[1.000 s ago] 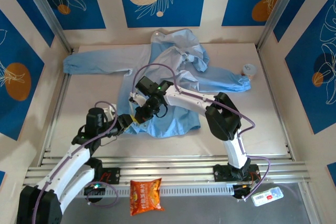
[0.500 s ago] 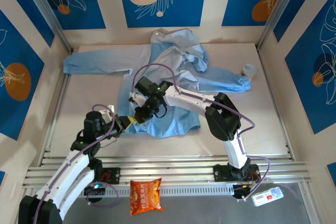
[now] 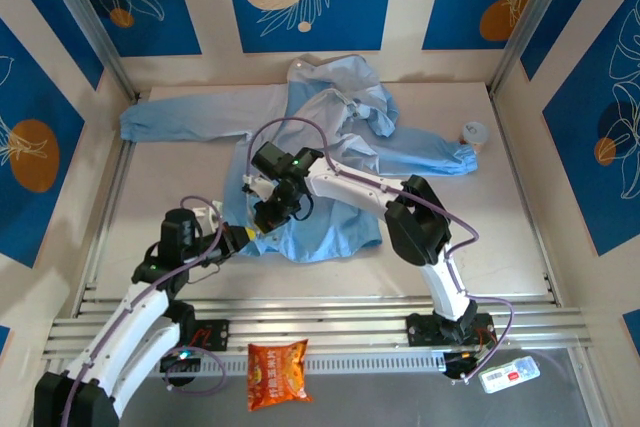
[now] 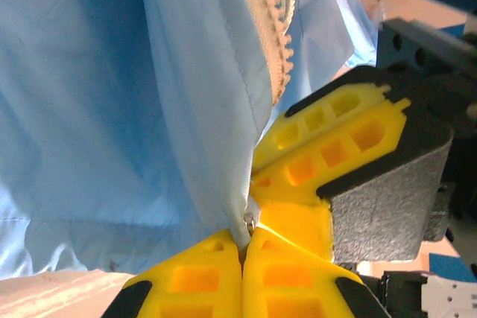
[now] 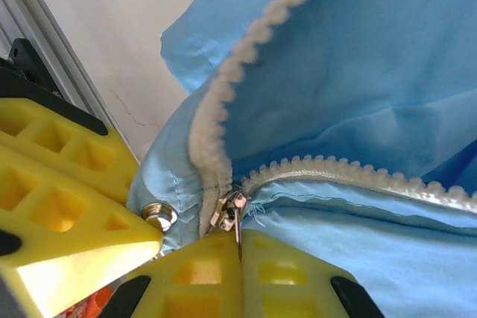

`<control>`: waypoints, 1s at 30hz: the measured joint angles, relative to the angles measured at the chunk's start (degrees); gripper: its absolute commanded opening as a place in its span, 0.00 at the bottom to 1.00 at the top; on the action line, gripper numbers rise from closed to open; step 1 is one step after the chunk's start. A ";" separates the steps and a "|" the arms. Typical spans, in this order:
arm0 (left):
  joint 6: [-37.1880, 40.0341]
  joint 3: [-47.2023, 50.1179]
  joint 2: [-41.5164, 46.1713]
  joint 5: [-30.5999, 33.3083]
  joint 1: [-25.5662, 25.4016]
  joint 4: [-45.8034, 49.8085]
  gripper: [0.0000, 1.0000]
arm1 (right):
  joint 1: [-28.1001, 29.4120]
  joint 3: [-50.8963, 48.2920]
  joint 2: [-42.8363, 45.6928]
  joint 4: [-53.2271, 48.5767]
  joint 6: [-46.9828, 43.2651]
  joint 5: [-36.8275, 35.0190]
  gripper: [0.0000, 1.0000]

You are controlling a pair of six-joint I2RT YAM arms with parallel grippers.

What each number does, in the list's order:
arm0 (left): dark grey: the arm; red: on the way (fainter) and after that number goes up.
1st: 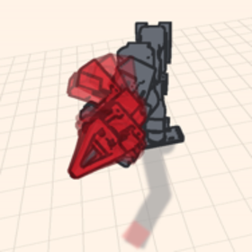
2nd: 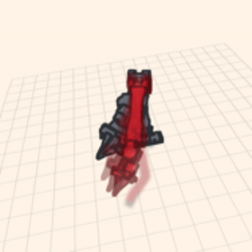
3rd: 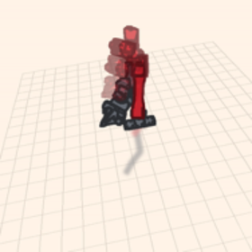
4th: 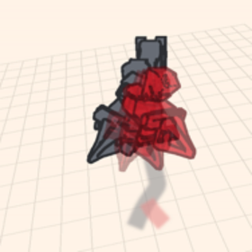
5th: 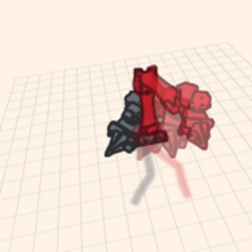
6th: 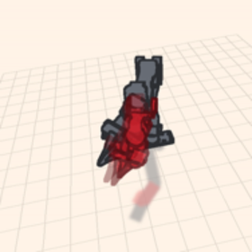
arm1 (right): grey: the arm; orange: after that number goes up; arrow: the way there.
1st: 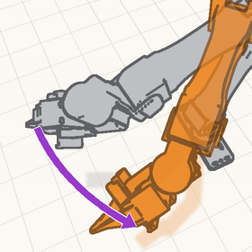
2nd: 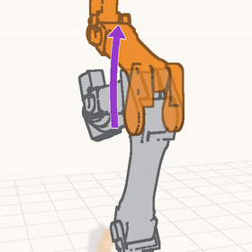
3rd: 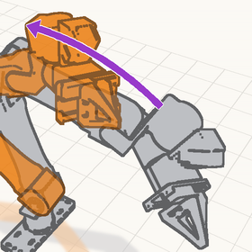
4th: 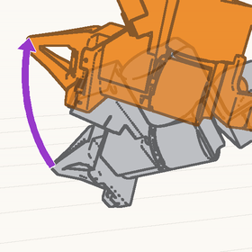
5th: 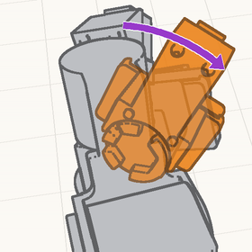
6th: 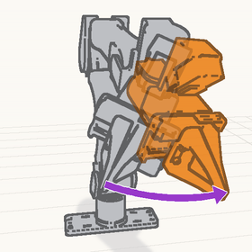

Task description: Zip up the jacket

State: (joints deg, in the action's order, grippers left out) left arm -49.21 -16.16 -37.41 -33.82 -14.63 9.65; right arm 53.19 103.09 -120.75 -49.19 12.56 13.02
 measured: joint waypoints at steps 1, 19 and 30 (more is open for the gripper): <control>0.76 -0.20 0.24 -0.26 0.00 1.07 0.00 | -0.07 0.74 -0.35 -0.39 -0.52 0.15 0.00; -6.29 0.96 8.76 4.39 0.52 5.07 0.45 | 0.63 -1.16 -0.44 1.90 -6.21 4.76 0.00; -16.55 0.74 31.34 13.00 -0.98 18.14 0.33 | 0.37 -3.43 0.04 2.89 0.22 2.82 0.00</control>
State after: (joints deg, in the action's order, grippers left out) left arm -65.76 -15.42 -6.07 -20.82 -15.62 27.79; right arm 53.56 99.66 -120.70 -46.30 12.78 15.84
